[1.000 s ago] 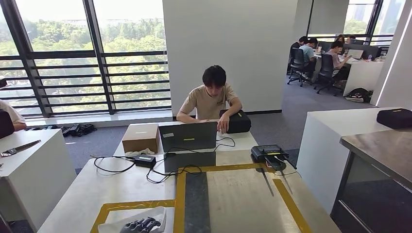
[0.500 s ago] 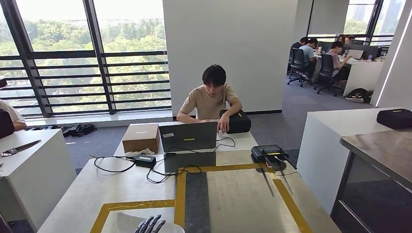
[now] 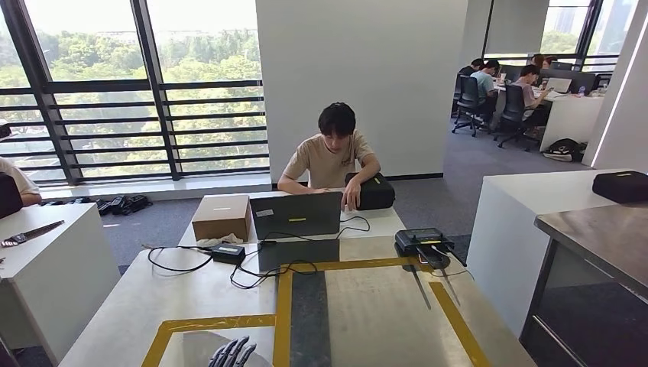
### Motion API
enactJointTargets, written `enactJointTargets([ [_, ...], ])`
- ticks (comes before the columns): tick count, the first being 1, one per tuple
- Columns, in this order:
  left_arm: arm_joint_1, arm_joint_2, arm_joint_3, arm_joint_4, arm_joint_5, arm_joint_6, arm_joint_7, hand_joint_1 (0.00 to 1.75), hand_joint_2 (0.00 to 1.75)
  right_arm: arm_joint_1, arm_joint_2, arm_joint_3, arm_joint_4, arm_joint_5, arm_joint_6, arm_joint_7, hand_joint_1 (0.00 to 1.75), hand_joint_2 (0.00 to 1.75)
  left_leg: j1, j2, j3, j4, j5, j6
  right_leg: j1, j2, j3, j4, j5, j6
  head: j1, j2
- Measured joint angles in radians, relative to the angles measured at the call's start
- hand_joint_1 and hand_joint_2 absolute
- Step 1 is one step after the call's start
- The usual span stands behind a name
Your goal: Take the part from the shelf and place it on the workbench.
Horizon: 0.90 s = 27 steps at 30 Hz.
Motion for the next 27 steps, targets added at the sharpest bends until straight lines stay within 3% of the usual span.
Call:
enactJointTargets([
  [2,0.02,0.013,0.002,-0.057,0.026,0.042,0.004,0.0,0.0,0.002,0.0,0.0,0.0,-0.003,-0.003,0.0,0.0,0.0,0.006,0.003,0.015,-0.032,0.017,0.012,0.001,0.001,0.004,0.0,-0.008,0.009,0.0,0.0],
  [3,0.032,0.021,0.005,-0.093,0.038,0.061,0.007,0.0,0.0,0.002,0.0,0.0,0.0,-0.005,-0.004,0.0,0.0,0.0,0.011,0.005,0.022,-0.05,0.027,0.014,0.001,0.0,-0.004,0.023,-0.028,0.013,0.001,0.0],
  [6,0.092,0.05,0.025,-0.233,0.043,0.091,0.037,0.0,0.0,0.004,-0.001,-0.001,0.0,-0.009,-0.005,0.0,0.0,0.0,0.02,0.013,0.023,-0.065,0.036,0.013,-0.011,-0.001,-0.073,0.183,-0.122,0.032,0.003,0.0],
  [7,0.119,0.059,0.032,-0.285,0.032,0.093,0.054,0.0,0.0,0.005,-0.001,-0.001,0.0,-0.009,-0.005,0.0,0.0,0.0,0.023,0.014,0.02,-0.063,0.037,0.011,-0.017,-0.001,-0.087,0.221,-0.134,0.039,0.004,0.0],
  [8,0.145,0.067,0.038,-0.336,0.015,0.093,0.072,0.0,0.0,0.006,-0.001,-0.001,0.0,-0.007,-0.005,0.0,0.0,0.0,0.027,0.015,0.014,-0.059,0.037,0.006,-0.023,-0.001,-0.086,0.226,-0.127,0.048,0.004,0.0],
  [9,0.167,0.074,0.043,-0.383,-0.001,0.092,0.087,0.0,0.0,0.006,-0.001,-0.001,0.0,-0.004,-0.004,0.0,0.0,0.0,0.034,0.015,0.007,-0.052,0.038,-0.002,-0.03,-0.002,-0.065,0.192,-0.102,0.058,0.004,0.0],
  [11,0.205,0.086,0.057,-0.467,-0.03,0.091,0.109,0.0,0.0,0.002,0.0,-0.001,0.0,0.002,-0.002,0.0,0.0,0.0,0.047,0.012,-0.011,-0.031,0.037,-0.023,-0.041,-0.001,0.002,0.075,-0.049,0.078,0.005,0.0],
  [12,0.222,0.093,0.065,-0.507,-0.041,0.089,0.113,0.0,0.0,0.0,0.001,-0.001,0.0,0.004,0.0,-0.001,0.0,0.0,0.05,0.01,-0.019,-0.018,0.036,-0.034,-0.043,0.004,0.023,0.039,-0.032,0.078,0.006,0.0],
  [13,0.239,0.099,0.073,-0.544,-0.051,0.087,0.115,0.0,0.0,-0.002,0.002,-0.001,0.0,0.005,0.001,-0.003,0.0,0.0,0.05,0.008,-0.025,-0.007,0.037,-0.045,-0.043,0.008,0.029,0.024,-0.03,0.069,0.006,0.0],
  [16,0.286,0.114,0.091,-0.626,-0.069,0.087,0.115,0.0,0.0,-0.003,0.003,-0.001,0.0,0.008,0.003,-0.007,0.0,0.0,0.051,0.002,-0.034,0.001,0.044,-0.067,-0.04,0.011,0.007,0.04,-0.034,0.021,0.004,0.0],
  [17,0.3,0.118,0.096,-0.644,-0.072,0.088,0.115,0.0,0.0,-0.002,0.003,-0.001,0.0,0.008,0.003,-0.007,0.0,0.0,0.052,0.003,-0.039,0.008,0.032,-0.071,-0.038,0.008,0.0,0.042,-0.028,0.01,0.003,0.0],
  [18,0.312,0.122,0.1,-0.66,-0.075,0.089,0.114,0.0,0.0,-0.002,0.003,-0.001,0.0,0.009,0.004,-0.007,0.0,0.0,0.053,0.005,-0.05,0.033,0.003,-0.071,-0.037,0.006,-0.007,0.042,-0.021,-0.001,0.002,0.0],
  [20,0.328,0.127,0.108,-0.687,-0.079,0.09,0.114,0.0,0.0,-0.002,0.003,-0.001,0.0,0.008,0.004,-0.007,0.0,0.0,0.05,0.009,-0.088,0.146,-0.09,-0.068,-0.03,0.001,-0.025,0.041,-0.003,-0.014,-0.001,0.0],
  [22,0.339,0.129,0.116,-0.705,-0.083,0.088,0.113,0.0,0.0,-0.001,0.003,-0.001,0.0,0.008,0.005,-0.007,0.0,0.0,0.042,0.009,-0.115,0.268,-0.156,-0.061,-0.02,-0.003,-0.045,0.041,0.014,-0.019,-0.003,0.0],
  [23,0.344,0.129,0.118,-0.71,-0.084,0.086,0.113,0.0,0.0,-0.001,0.003,-0.001,0.0,0.008,0.005,-0.007,0.0,0.0,0.037,0.009,-0.108,0.291,-0.161,-0.053,-0.014,-0.004,-0.055,0.041,0.023,-0.021,-0.003,0.0],
  [24,0.348,0.129,0.12,-0.715,-0.085,0.083,0.113,0.0,0.0,-0.002,0.003,-0.001,0.0,0.009,0.005,-0.007,0.0,0.0,0.03,0.009,-0.081,0.274,-0.15,-0.041,-0.007,-0.004,-0.066,0.041,0.031,-0.022,-0.003,0.0],
  [25,0.351,0.13,0.122,-0.721,-0.086,0.081,0.113,0.0,0.0,-0.002,0.003,-0.001,0.0,0.009,0.006,-0.007,0.0,0.0,0.021,0.008,-0.036,0.223,-0.131,-0.026,-0.002,-0.004,-0.075,0.041,0.039,-0.024,-0.004,0.0],
  [27,0.355,0.131,0.129,-0.734,-0.089,0.077,0.115,0.0,0.0,-0.003,0.005,-0.001,0.0,0.01,0.006,-0.006,0.0,0.0,0.003,0.009,0.063,0.085,-0.116,0.007,0.005,-0.004,-0.087,0.039,0.054,-0.023,-0.002,0.0],
])
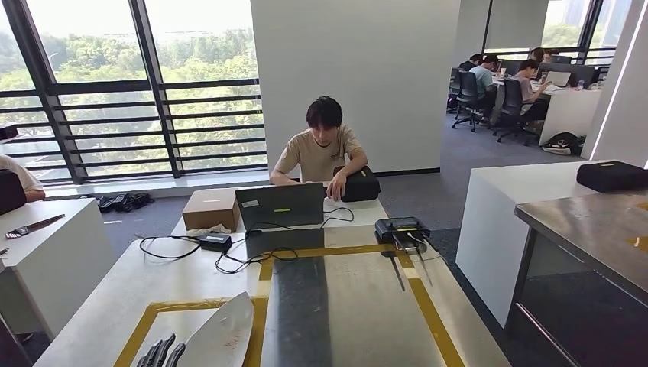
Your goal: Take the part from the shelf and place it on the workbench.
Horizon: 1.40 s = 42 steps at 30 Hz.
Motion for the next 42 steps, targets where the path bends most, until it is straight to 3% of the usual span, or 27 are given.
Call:
enactJointTargets([
  [2,0.004,0.002,0.009,-0.013,-0.006,-0.003,0.004,0.0,0.0,-0.001,0.002,0.0,0.0,0.001,0.0,0.0,0.0,0.0,-0.012,0.004,0.044,-0.073,0.002,0.008,-0.002,0.0,-0.002,-0.005,0.014,0.009,0.0,0.0],
  [5,0.015,0.004,0.017,-0.026,-0.015,-0.009,0.012,0.0,0.0,-0.001,0.004,-0.001,0.0,0.001,0.0,0.0,0.0,0.0,-0.011,0.006,0.039,-0.1,0.031,0.006,-0.005,0.001,-0.006,-0.01,0.023,0.029,-0.001,0.0],
  [7,0.022,0.004,0.02,-0.033,-0.02,-0.011,0.016,0.0,0.0,0.0,0.004,0.0,0.0,0.001,-0.001,0.001,0.0,0.0,-0.003,0.009,0.027,-0.114,0.059,0.014,-0.004,0.002,-0.027,0.039,-0.034,0.038,0.001,0.0],
  [9,0.03,0.004,0.022,-0.037,-0.021,-0.013,0.017,0.0,0.0,-0.001,0.004,0.0,0.0,0.001,-0.001,0.005,0.0,0.0,-0.002,0.01,0.002,-0.114,0.082,0.019,-0.007,0.002,-0.06,0.155,-0.128,0.045,0.004,0.0],
  [10,0.035,0.004,0.022,-0.038,-0.021,-0.013,0.017,0.0,0.0,-0.001,0.004,0.0,0.0,0.001,-0.001,0.007,0.0,0.0,-0.001,0.011,-0.013,-0.112,0.092,0.019,-0.008,0.002,-0.071,0.212,-0.155,0.049,0.004,0.0],
  [11,0.04,0.004,0.023,-0.039,-0.021,-0.013,0.017,0.0,0.0,-0.001,0.003,-0.001,0.0,0.001,-0.001,0.007,0.0,0.0,-0.001,0.012,-0.029,-0.109,0.101,0.018,-0.009,0.002,-0.07,0.245,-0.16,0.052,0.005,0.0],
  [12,0.044,0.004,0.023,-0.039,-0.022,-0.014,0.017,0.0,0.0,-0.001,0.003,-0.001,0.0,0.001,-0.001,0.007,0.0,0.0,0.0,0.013,-0.044,-0.106,0.111,0.016,-0.009,0.002,-0.052,0.244,-0.144,0.055,0.005,0.0],
  [14,0.05,0.004,0.028,-0.042,-0.026,-0.016,0.018,0.0,0.0,-0.002,0.002,-0.001,0.0,0.002,-0.001,0.007,0.0,0.0,0.002,0.013,-0.075,-0.093,0.128,0.009,-0.011,0.001,0.036,0.14,-0.097,0.057,0.005,0.0],
  [16,0.054,0.004,0.035,-0.049,-0.029,-0.018,0.02,0.0,0.0,-0.005,0.002,-0.001,0.0,0.002,-0.001,0.008,0.0,0.0,0.002,0.013,-0.099,-0.079,0.143,-0.003,-0.008,0.003,0.121,0.014,-0.092,0.047,0.005,0.0],
  [17,0.055,0.005,0.038,-0.052,-0.031,-0.018,0.021,0.0,0.0,-0.005,0.002,-0.001,0.0,0.003,-0.001,0.008,0.0,0.0,0.001,0.012,-0.104,-0.075,0.149,-0.009,-0.006,0.004,0.138,-0.018,-0.1,0.038,0.004,0.0],
  [20,0.061,0.005,0.042,-0.059,-0.037,-0.019,0.025,0.0,0.0,-0.004,0.002,-0.001,0.0,0.003,0.0,0.008,0.0,0.0,0.003,0.009,-0.109,-0.076,0.165,-0.026,-0.006,0.003,0.125,-0.03,-0.087,0.011,0.002,0.0],
  [21,0.065,0.005,0.044,-0.06,-0.039,-0.019,0.027,0.0,0.0,-0.005,0.002,-0.001,0.0,0.004,0.001,0.009,0.0,0.0,0.004,0.008,-0.116,-0.064,0.146,-0.033,-0.007,0.001,0.117,-0.032,-0.075,0.003,0.002,-0.001],
  [23,0.07,0.007,0.049,-0.063,-0.042,-0.019,0.029,0.0,0.0,-0.006,0.002,-0.001,0.0,0.004,0.003,0.01,0.0,0.0,0.009,0.005,-0.14,0.012,0.056,-0.046,-0.01,-0.003,0.093,-0.035,-0.05,-0.008,0.0,-0.001],
  [25,0.076,0.007,0.053,-0.064,-0.046,-0.019,0.031,0.0,0.0,-0.006,0.001,-0.001,0.0,0.005,0.004,0.011,0.0,0.0,0.014,0.005,-0.161,0.134,-0.033,-0.057,-0.01,-0.004,0.064,-0.034,-0.026,-0.008,-0.002,-0.001],
  [26,0.08,0.007,0.056,-0.064,-0.048,-0.019,0.032,0.0,0.0,-0.006,0.001,-0.001,0.0,0.005,0.005,0.012,0.0,0.0,0.017,0.005,-0.159,0.179,-0.045,-0.06,-0.011,-0.004,0.048,-0.033,-0.014,-0.007,-0.002,0.0],
  [27,0.085,0.007,0.059,-0.064,-0.049,-0.019,0.032,0.0,0.0,-0.005,0.001,-0.001,0.0,0.006,0.006,0.012,0.0,0.0,0.019,0.005,-0.145,0.197,-0.036,-0.062,-0.011,-0.005,0.033,-0.031,-0.002,-0.004,-0.003,0.0],
  [28,0.089,0.007,0.061,-0.065,-0.05,-0.02,0.032,0.0,0.0,-0.005,0.001,-0.001,0.0,0.007,0.006,0.013,0.0,0.0,0.021,0.005,-0.113,0.179,-0.013,-0.063,-0.011,-0.005,0.018,-0.029,0.009,-0.001,-0.003,0.0],
  [29,0.091,0.007,0.064,-0.066,-0.05,-0.021,0.032,0.0,0.0,-0.005,0.001,-0.001,0.0,0.007,0.006,0.013,0.0,0.0,0.023,0.005,-0.064,0.127,0.008,-0.062,-0.012,-0.005,0.005,-0.027,0.02,0.003,-0.003,0.0],
  [30,0.093,0.007,0.066,-0.068,-0.051,-0.022,0.033,0.0,0.0,-0.005,0.001,-0.001,0.0,0.007,0.006,0.014,0.0,0.0,0.024,0.003,-0.005,0.053,0.01,-0.06,-0.011,-0.005,-0.005,-0.025,0.029,0.009,-0.004,0.0],
  [32,0.097,0.006,0.073,-0.072,-0.05,-0.023,0.034,0.0,0.0,-0.005,0.001,-0.001,0.0,0.007,0.007,0.016,0.0,0.0,0.019,-0.002,0.078,-0.067,-0.007,-0.048,-0.012,-0.004,-0.013,-0.026,0.047,0.022,-0.003,0.0],
  [33,0.101,0.006,0.077,-0.073,-0.049,-0.023,0.035,0.0,0.0,-0.005,0.001,-0.001,0.0,0.007,0.007,0.016,0.0,0.0,0.015,-0.004,0.09,-0.093,-0.016,-0.04,-0.013,-0.003,-0.014,-0.029,0.056,0.029,-0.003,0.0],
  [35,0.11,0.006,0.084,-0.074,-0.047,-0.022,0.035,0.0,0.0,-0.003,0.001,-0.001,0.0,0.006,0.007,0.013,0.0,0.0,0.01,-0.002,0.078,-0.103,-0.002,-0.02,-0.018,-0.001,-0.016,-0.035,0.071,0.044,-0.003,0.0],
  [36,0.114,0.005,0.087,-0.074,-0.046,-0.021,0.034,0.0,0.0,-0.001,0.001,-0.001,0.0,0.005,0.007,0.011,0.0,0.0,0.01,0.0,0.069,-0.104,0.009,-0.009,-0.019,0.0,-0.023,-0.027,0.058,0.049,-0.002,-0.001],
  [37,0.117,0.005,0.089,-0.075,-0.044,-0.02,0.034,0.0,0.0,0.001,0.001,-0.001,0.0,0.005,0.007,0.013,0.0,0.0,0.01,0.002,0.057,-0.106,0.022,0.001,-0.02,0.001,-0.035,-0.002,0.024,0.053,-0.001,-0.001],
  [40,0.128,0.004,0.092,-0.076,-0.04,-0.019,0.035,0.0,0.0,0.001,0.001,-0.001,0.0,0.004,0.006,0.029,0.0,0.0,0.006,0.005,0.015,-0.105,0.06,0.016,-0.017,0.002,-0.08,0.169,-0.124,0.056,0.004,0.0],
  [41,0.132,0.003,0.094,-0.076,-0.037,-0.019,0.035,0.0,0.0,0.001,0.0,-0.001,0.0,0.004,0.006,0.033,0.0,0.0,0.003,0.006,-0.001,-0.103,0.072,0.017,-0.015,0.002,-0.084,0.22,-0.142,0.055,0.004,0.0],
  [42,0.136,0.003,0.096,-0.075,-0.034,-0.019,0.035,0.0,0.0,0.001,0.0,-0.001,0.0,0.004,0.005,0.034,0.0,0.0,0.001,0.007,-0.018,-0.099,0.083,0.017,-0.012,0.002,-0.074,0.244,-0.136,0.053,0.005,0.0],
])
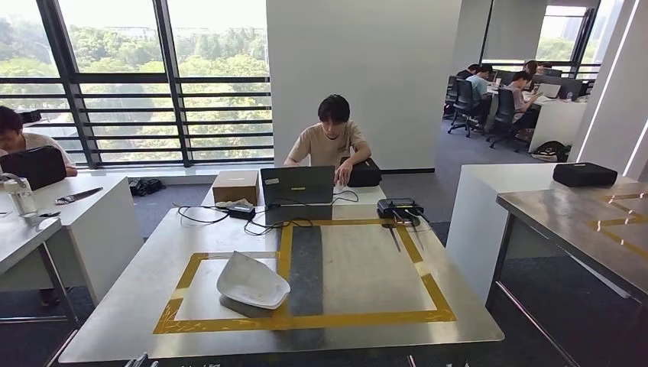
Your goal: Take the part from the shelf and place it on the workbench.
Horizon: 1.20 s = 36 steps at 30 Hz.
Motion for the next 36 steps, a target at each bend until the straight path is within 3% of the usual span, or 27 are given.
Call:
enactJointTargets([
  [1,0.004,-0.001,0.005,0.002,0.006,0.0,0.001,0.0,0.0,0.0,0.0,0.0,0.0,0.0,-0.001,0.0,0.0,0.0,-0.002,0.001,-0.017,0.005,0.01,-0.001,0.003,0.0,0.028,-0.013,0.023,-0.003,0.001,0.0],
  [2,0.007,-0.001,0.01,0.004,0.013,0.0,0.001,0.0,0.0,0.0,-0.001,0.0,0.0,0.001,-0.001,0.0,0.0,0.0,-0.002,0.002,-0.033,0.01,0.018,-0.002,0.006,0.0,0.074,-0.061,0.049,-0.007,0.001,0.0],
  [3,0.008,-0.002,0.016,0.008,0.022,0.0,0.0,0.0,0.0,-0.001,-0.001,0.0,0.0,0.002,-0.002,0.0,0.0,0.0,-0.003,0.002,-0.047,0.016,0.026,-0.005,0.009,0.0,0.129,-0.134,0.058,-0.013,0.002,0.0],
  [5,0.01,-0.004,0.026,0.017,0.04,0.0,-0.003,0.0,0.0,-0.002,-0.002,0.0,0.0,0.004,-0.002,0.0,0.0,0.0,-0.004,0.002,-0.061,0.024,0.041,-0.013,0.015,0.0,0.206,-0.251,0.052,-0.024,0.001,0.0],
  [6,0.011,-0.005,0.031,0.024,0.047,0.0,-0.005,0.0,0.0,-0.003,-0.003,0.0,0.0,0.005,-0.002,0.0,0.0,0.0,-0.004,0.002,-0.064,0.024,0.049,-0.019,0.018,0.0,0.218,-0.279,0.043,-0.03,0.0,0.0],
  [8,0.012,-0.007,0.04,0.038,0.056,0.0,-0.006,0.0,0.0,-0.002,-0.003,0.0,0.0,0.006,-0.002,0.0,0.0,0.0,-0.002,0.002,-0.065,0.018,0.066,-0.031,0.018,-0.001,0.208,-0.288,0.058,-0.043,-0.001,0.0],
  [9,0.013,-0.008,0.045,0.048,0.062,0.0,-0.006,0.0,0.0,-0.003,-0.003,0.0,0.0,0.006,-0.002,0.0,0.0,0.0,-0.001,0.0,-0.072,0.021,0.061,-0.037,0.016,-0.002,0.201,-0.291,0.069,-0.05,0.0,0.0],
  [11,0.009,-0.01,0.057,0.086,0.079,0.0,-0.004,0.0,0.0,-0.004,-0.003,0.0,0.0,0.006,-0.003,0.0,0.0,0.0,0.001,-0.003,-0.095,0.074,-0.007,-0.051,0.009,-0.005,0.179,-0.297,0.096,-0.06,-0.002,0.0],
  [13,-0.005,-0.014,0.075,0.168,0.103,0.005,0.001,0.0,0.0,-0.005,-0.004,0.0,0.0,0.007,-0.005,0.001,0.0,0.0,0.009,-0.004,-0.124,0.192,-0.106,-0.064,0.007,-0.006,0.15,-0.297,0.121,-0.062,-0.005,0.0],
  [14,-0.018,-0.018,0.085,0.227,0.113,0.009,0.006,0.0,0.0,-0.004,-0.004,0.0,0.0,0.008,-0.006,0.002,0.0,0.0,0.013,-0.004,-0.131,0.248,-0.13,-0.07,0.007,-0.007,0.135,-0.297,0.133,-0.06,-0.006,0.0],
  [15,-0.034,-0.022,0.097,0.3,0.123,0.011,0.014,0.0,0.0,-0.005,-0.004,0.0,0.0,0.008,-0.007,0.002,0.0,0.0,0.016,-0.004,-0.126,0.282,-0.129,-0.074,0.007,-0.008,0.119,-0.296,0.146,-0.058,-0.006,0.0],
  [16,-0.051,-0.027,0.11,0.383,0.135,0.003,0.025,0.0,0.0,-0.005,-0.004,0.0,0.0,0.01,-0.007,0.003,0.0,0.0,0.019,-0.004,-0.106,0.284,-0.109,-0.077,0.006,-0.009,0.103,-0.296,0.158,-0.056,-0.007,0.0],
  [17,-0.067,-0.033,0.125,0.467,0.151,-0.016,0.04,0.0,0.0,-0.005,-0.004,0.0,0.0,0.011,-0.007,0.003,0.0,0.0,0.022,-0.004,-0.068,0.253,-0.081,-0.078,0.005,-0.009,0.088,-0.295,0.171,-0.052,-0.007,0.0],
  [18,-0.078,-0.038,0.142,0.55,0.172,-0.052,0.063,0.0,0.0,-0.006,-0.004,0.0,0.0,0.012,-0.006,0.003,0.0,0.0,0.024,-0.004,-0.012,0.189,-0.068,-0.078,0.004,-0.008,0.076,-0.293,0.182,-0.048,-0.007,0.0],
  [20,-0.087,-0.05,0.179,0.687,0.222,-0.154,0.129,0.0,0.0,-0.007,-0.004,0.0,0.0,0.016,-0.003,0.007,0.0,0.0,0.022,-0.006,0.094,0.044,-0.084,-0.07,0.004,-0.004,0.063,-0.291,0.202,-0.036,-0.008,0.0],
  [21,-0.085,-0.056,0.201,0.748,0.248,-0.213,0.17,0.0,0.0,-0.007,-0.004,0.0,0.0,0.017,0.0,0.008,0.0,0.0,0.02,-0.008,0.123,-0.001,-0.099,-0.064,0.004,-0.002,0.061,-0.292,0.211,-0.029,-0.008,0.0],
  [23,-0.069,-0.067,0.242,0.853,0.291,-0.317,0.263,0.0,0.0,-0.007,-0.006,0.001,0.0,0.018,0.008,0.009,0.0,0.0,0.015,-0.007,0.122,-0.019,-0.096,-0.046,0.0,0.002,0.06,-0.298,0.228,-0.014,-0.006,0.0],
  [24,-0.057,-0.071,0.264,0.896,0.316,-0.357,0.313,0.0,0.0,-0.006,-0.007,0.001,0.0,0.018,0.014,0.007,0.0,0.0,0.014,-0.004,0.116,-0.02,-0.088,-0.036,-0.002,0.003,0.056,-0.294,0.222,-0.008,-0.006,0.0],
  [25,-0.044,-0.075,0.288,0.932,0.346,-0.386,0.364,0.0,0.0,-0.005,-0.009,0.001,0.0,0.019,0.019,0.006,0.0,0.0,0.013,-0.001,0.106,-0.02,-0.079,-0.026,-0.003,0.003,0.047,-0.277,0.198,-0.004,-0.005,0.0],
  [26,-0.03,-0.081,0.316,0.961,0.384,-0.403,0.415,0.0,0.0,-0.003,-0.012,0.001,0.0,0.019,0.024,0.006,0.0,0.0,0.013,0.002,0.094,-0.021,-0.068,-0.017,-0.003,0.002,0.032,-0.241,0.155,-0.002,-0.004,0.0],
  [28,-0.006,-0.096,0.382,1.007,0.458,-0.411,0.503,0.0,0.0,-0.004,-0.016,0.002,0.0,0.019,0.031,0.009,0.0,0.0,0.009,0.005,0.07,-0.018,-0.048,-0.007,-0.002,0.001,-0.001,-0.116,0.048,-0.002,-0.001,0.0],
  [29,0.004,-0.104,0.414,1.026,0.483,-0.405,0.532,0.0,0.0,-0.005,-0.019,0.002,0.0,0.019,0.032,0.01,0.0,0.0,0.006,0.006,0.055,-0.016,-0.037,-0.005,-0.001,0.001,-0.011,-0.053,0.015,-0.003,-0.001,0.0],
  [30,0.012,-0.112,0.441,1.041,0.496,-0.398,0.547,0.0,0.0,-0.006,-0.022,0.002,0.0,0.019,0.032,0.01,0.0,0.0,0.003,0.006,0.04,-0.012,-0.027,-0.003,0.002,0.001,-0.009,-0.012,0.006,-0.005,0.0,0.0],
  [31,0.017,-0.119,0.465,1.054,0.499,-0.394,0.554,0.0,0.0,-0.006,-0.026,0.002,0.0,0.021,0.032,0.01,0.0,0.0,0.0,0.005,0.023,-0.007,-0.017,-0.002,0.005,0.001,0.01,-0.005,0.019,-0.009,0.001,0.0],
  [33,0.023,-0.134,0.488,1.072,0.485,-0.399,0.55,0.0,0.0,-0.007,-0.031,0.003,0.0,0.029,0.032,0.01,0.0,0.87,-0.004,0.002,-0.004,0.003,-0.003,-0.003,0.014,0.001,0.099,-0.098,0.065,-0.023,0.002,0.0],
  [35,0.025,-0.149,0.496,1.085,0.471,-0.401,0.535,0.0,0.0,-0.013,-0.035,0.009,0.0,0.043,0.034,0.01,0.0,1.75,-0.007,0.001,-0.021,0.011,0.009,-0.009,0.024,0.001,0.196,-0.238,0.068,-0.038,0.002,0.0],
  [36,0.025,-0.156,0.501,1.09,0.469,-0.398,0.525,0.0,0.0,-0.015,-0.037,0.014,0.0,0.049,0.035,0.009,0.0,1.75,-0.006,0.001,-0.025,0.012,0.016,-0.014,0.028,0.001,0.221,-0.283,0.06,-0.044,0.002,0.0],
])
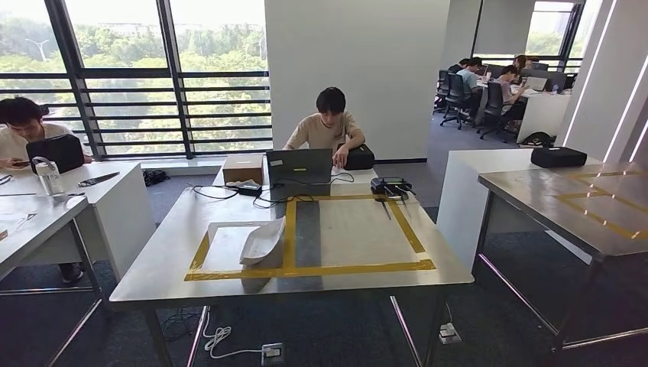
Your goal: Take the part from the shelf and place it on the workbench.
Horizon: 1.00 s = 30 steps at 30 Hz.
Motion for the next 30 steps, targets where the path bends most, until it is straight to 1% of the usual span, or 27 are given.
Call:
enactJointTargets([
  [1,0.0,-0.005,0.005,0.005,0.0,0.005,-0.012,0.0,0.0,-0.002,-0.002,0.004,0.0,0.005,0.001,-0.001,0.0,1.75,0.001,0.0,-0.003,-0.001,0.008,-0.006,0.003,0.0,0.007,-0.019,-0.004,-0.003,0.0,0.0],
  [3,0.0,-0.009,0.014,0.014,0.0,0.016,-0.035,0.0,0.0,-0.004,-0.004,0.009,0.0,0.011,0.004,-0.003,0.0,1.75,0.003,-0.001,-0.009,-0.004,0.02,-0.017,0.001,-0.002,-0.005,-0.03,0.015,-0.012,0.001,0.0],
  [4,0.0,-0.009,0.016,0.018,0.0,0.019,-0.043,0.0,0.0,-0.005,-0.005,0.011,0.0,0.012,0.005,-0.003,0.0,1.75,0.003,-0.003,-0.016,0.007,0.006,-0.022,-0.002,-0.004,-0.013,-0.035,0.027,-0.018,0.0,0.0],
  [5,0.001,-0.009,0.019,0.021,0.0,0.02,-0.048,0.0,0.0,-0.005,-0.006,0.012,0.0,0.012,0.005,-0.003,0.0,1.75,0.004,-0.005,-0.027,0.035,-0.025,-0.029,-0.007,-0.006,-0.022,-0.04,0.04,-0.022,-0.001,0.0],
  [6,0.0,-0.008,0.021,0.024,0.0,0.021,-0.05,0.0,0.0,-0.006,-0.007,0.013,0.0,0.012,0.006,-0.002,0.0,1.75,0.007,-0.006,-0.043,0.083,-0.071,-0.035,-0.01,-0.008,-0.033,-0.042,0.052,-0.024,-0.002,0.0],
  [7,0.0,-0.008,0.024,0.026,0.0,0.021,-0.051,0.0,0.0,-0.006,-0.007,0.013,0.0,0.012,0.006,-0.002,0.0,1.75,0.01,-0.007,-0.059,0.145,-0.119,-0.042,-0.012,-0.008,-0.046,-0.041,0.062,-0.025,-0.004,0.0],
  [8,-0.001,-0.007,0.027,0.027,0.0,0.022,-0.052,0.0,0.0,-0.006,-0.008,0.014,0.0,0.012,0.005,-0.002,0.0,1.75,0.014,-0.006,-0.072,0.207,-0.154,-0.048,-0.013,-0.01,-0.061,-0.037,0.072,-0.023,-0.005,0.0],
  [9,-0.001,-0.007,0.03,0.028,0.0,0.022,-0.054,0.0,0.0,-0.006,-0.008,0.014,0.0,0.012,0.005,-0.002,0.0,1.75,0.018,-0.006,-0.074,0.25,-0.169,-0.053,-0.014,-0.011,-0.077,-0.033,0.081,-0.021,-0.006,0.0],
  [10,-0.001,-0.007,0.032,0.03,-0.003,0.025,-0.061,0.0,0.0,-0.006,-0.008,0.014,0.0,0.012,0.006,-0.002,0.0,1.75,0.022,-0.006,-0.062,0.263,-0.162,-0.057,-0.015,-0.013,-0.093,-0.027,0.09,-0.018,-0.006,0.0],
  [11,-0.002,-0.007,0.033,0.03,-0.008,0.027,-0.071,0.0,0.0,-0.006,-0.008,0.014,0.0,0.012,0.006,-0.002,0.0,1.75,0.026,-0.006,-0.032,0.24,-0.139,-0.061,-0.018,-0.013,-0.109,-0.021,0.098,-0.013,-0.006,0.0],
  [12,-0.003,-0.006,0.033,0.031,-0.015,0.03,-0.085,0.0,0.0,-0.006,-0.008,0.014,0.0,0.011,0.006,-0.002,0.0,1.75,0.03,-0.006,0.014,0.185,-0.113,-0.065,-0.02,-0.014,-0.124,-0.013,0.106,-0.008,-0.007,0.0],
  [13,-0.006,-0.005,0.033,0.031,-0.024,0.032,-0.101,0.0,0.0,-0.007,-0.009,0.014,0.0,0.01,0.005,-0.002,0.0,1.75,0.033,-0.007,0.065,0.114,-0.106,-0.07,-0.021,-0.014,-0.138,-0.006,0.113,-0.001,-0.007,0.0],
  [14,-0.01,-0.003,0.033,0.03,-0.033,0.032,-0.114,0.0,0.0,-0.007,-0.01,0.014,0.0,0.009,0.004,-0.002,0.0,1.75,0.032,-0.011,0.105,0.053,-0.104,-0.068,-0.022,-0.015,-0.148,-0.001,0.12,0.006,-0.007,0.0],
  [15,-0.014,-0.001,0.033,0.03,-0.041,0.031,-0.125,0.0,0.0,-0.007,-0.011,0.014,0.0,0.007,0.002,-0.002,0.0,1.75,0.03,-0.014,0.128,0.01,-0.11,-0.064,-0.022,-0.015,-0.155,0.001,0.129,0.012,-0.006,0.0],
  [16,-0.018,0.001,0.033,0.03,-0.049,0.029,-0.132,0.0,0.0,-0.008,-0.012,0.014,0.0,0.004,0.0,-0.003,0.0,1.75,0.026,-0.018,0.132,-0.009,-0.116,-0.056,-0.023,-0.015,-0.159,0.001,0.138,0.018,-0.005,0.0],
  [17,-0.021,0.003,0.033,0.03,-0.058,0.027,-0.137,0.0,0.0,-0.007,-0.012,0.014,0.0,0.0,-0.003,-0.004,0.0,1.75,0.022,-0.019,0.124,-0.01,-0.109,-0.044,-0.024,-0.014,-0.161,-0.002,0.148,0.025,-0.004,0.0],
  [18,-0.024,0.004,0.032,0.031,-0.066,0.025,-0.139,0.0,0.44,-0.006,-0.011,0.014,0.0,-0.005,-0.007,-0.006,0.0,1.75,0.021,-0.017,0.115,-0.012,-0.101,-0.033,-0.027,-0.013,-0.165,-0.003,0.155,0.031,-0.004,0.0],
  [19,-0.028,0.006,0.032,0.031,-0.073,0.023,-0.142,0.0,0.87,-0.004,-0.01,0.014,0.0,-0.01,-0.011,-0.006,0.0,1.75,0.02,-0.015,0.107,-0.012,-0.092,-0.021,-0.029,-0.011,-0.174,0.003,0.148,0.037,-0.004,0.0],
  [20,-0.032,0.006,0.031,0.03,-0.078,0.021,-0.146,0.0,1.31,-0.002,-0.009,0.014,0.0,-0.015,-0.015,-0.004,0.0,1.75,0.02,-0.012,0.098,-0.014,-0.082,-0.01,-0.031,-0.009,-0.186,0.025,0.123,0.041,-0.003,0.0],
  [21,-0.036,0.006,0.031,0.03,-0.082,0.017,-0.151,0.0,1.75,-0.001,-0.008,0.014,0.0,-0.02,-0.019,-0.002,0.0,1.75,0.02,-0.01,0.087,-0.015,-0.073,-0.002,-0.031,-0.008,-0.204,0.067,0.082,0.044,-0.002,0.0],
  [23,-0.04,0.004,0.028,0.03,-0.092,0.007,-0.156,0.0,1.75,-0.001,-0.006,0.014,0.0,-0.026,-0.025,0.002,0.0,1.75,0.016,-0.006,0.064,-0.014,-0.054,0.006,-0.03,-0.007,-0.243,0.198,-0.009,0.046,0.001,0.0],
  [24,-0.041,0.003,0.025,0.028,-0.099,0.004,-0.15,0.0,1.75,0.002,-0.006,0.014,0.0,-0.026,-0.026,0.001,0.0,1.75,0.012,-0.003,0.052,-0.013,-0.046,0.009,-0.029,-0.007,-0.252,0.253,-0.032,0.046,0.001,0.0],
  [25,-0.042,0.001,0.02,0.023,-0.104,0.003,-0.141,0.0,1.75,0.008,-0.006,0.014,0.0,-0.025,-0.027,0.0,0.0,1.75,0.009,-0.001,0.041,-0.011,-0.038,0.01,-0.027,-0.006,-0.247,0.28,-0.036,0.043,0.001,0.0],
  [26,-0.042,-0.001,0.013,0.013,-0.102,0.002,-0.132,0.0,1.75,0.018,-0.006,0.014,0.0,-0.023,-0.028,-0.003,0.0,1.75,0.007,0.001,0.031,-0.01,-0.031,0.011,-0.024,-0.006,-0.22,0.266,-0.023,0.038,0.001,0.0],
  [27,-0.043,-0.004,0.007,-0.002,-0.093,0.0,-0.126,0.0,1.75,0.032,-0.006,0.014,0.001,-0.021,-0.028,-0.006,0.0,1.75,0.005,-0.001,0.025,-0.009,-0.026,0.011,-0.02,-0.006,-0.172,0.21,-0.002,0.031,0.002,0.0],
  [29,-0.045,-0.008,-0.005,-0.036,-0.056,-0.008,-0.124,0.0,1.75,0.06,-0.009,0.014,0.003,-0.022,-0.03,-0.006,0.0,0.87,0.003,-0.003,0.018,-0.008,-0.016,0.006,-0.009,-0.007,-0.065,0.06,0.02,0.014,0.002,0.0],
  [30,-0.045,-0.011,-0.011,-0.051,-0.033,-0.014,-0.124,0.0,1.75,0.073,-0.01,0.015,0.004,-0.024,-0.032,-0.003,0.0,0.44,0.003,-0.003,0.017,-0.008,-0.012,0.001,-0.004,-0.008,-0.033,0.009,0.023,0.007,0.002,0.0],
])
